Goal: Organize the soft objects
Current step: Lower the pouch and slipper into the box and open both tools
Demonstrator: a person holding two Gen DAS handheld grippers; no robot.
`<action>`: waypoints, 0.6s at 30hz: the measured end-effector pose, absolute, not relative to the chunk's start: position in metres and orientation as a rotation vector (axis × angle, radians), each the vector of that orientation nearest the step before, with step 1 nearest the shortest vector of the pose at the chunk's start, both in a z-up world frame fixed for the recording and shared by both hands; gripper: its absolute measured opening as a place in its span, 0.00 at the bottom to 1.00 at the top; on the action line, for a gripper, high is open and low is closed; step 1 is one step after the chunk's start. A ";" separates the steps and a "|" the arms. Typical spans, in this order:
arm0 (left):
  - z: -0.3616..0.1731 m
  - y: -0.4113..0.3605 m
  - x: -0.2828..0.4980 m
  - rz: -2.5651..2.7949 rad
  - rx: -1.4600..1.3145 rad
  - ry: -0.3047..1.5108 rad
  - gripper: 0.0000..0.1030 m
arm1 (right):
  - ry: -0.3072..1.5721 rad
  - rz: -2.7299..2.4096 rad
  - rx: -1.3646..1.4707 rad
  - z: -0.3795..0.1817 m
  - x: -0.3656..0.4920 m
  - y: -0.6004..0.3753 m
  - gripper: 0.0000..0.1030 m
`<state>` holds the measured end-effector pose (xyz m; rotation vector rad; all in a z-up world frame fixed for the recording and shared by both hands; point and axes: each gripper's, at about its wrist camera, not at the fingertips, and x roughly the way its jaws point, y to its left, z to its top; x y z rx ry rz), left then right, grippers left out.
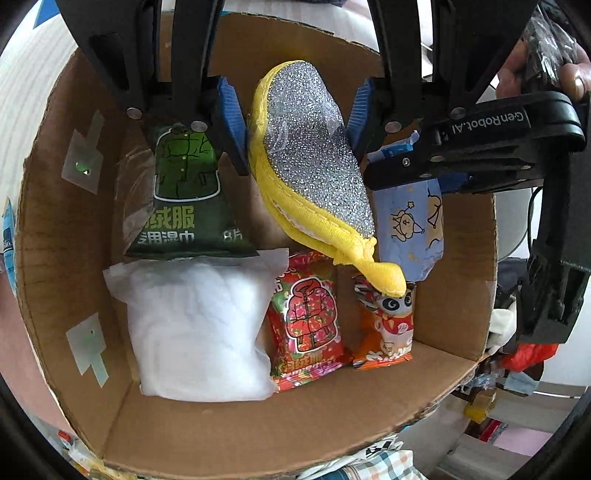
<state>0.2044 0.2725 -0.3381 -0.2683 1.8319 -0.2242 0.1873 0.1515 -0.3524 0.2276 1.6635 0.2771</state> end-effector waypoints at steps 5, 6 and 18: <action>-0.336 0.276 0.206 -0.221 -0.261 1.822 0.63 | 1.664 0.263 0.246 -0.350 0.197 0.144 0.73; -0.332 0.276 0.205 -0.221 -0.247 1.810 0.69 | 1.663 0.258 0.244 -0.348 0.198 0.143 0.75; -0.280 0.285 0.184 -0.174 -0.210 1.703 0.91 | 1.620 0.222 0.144 -0.315 0.188 0.138 0.94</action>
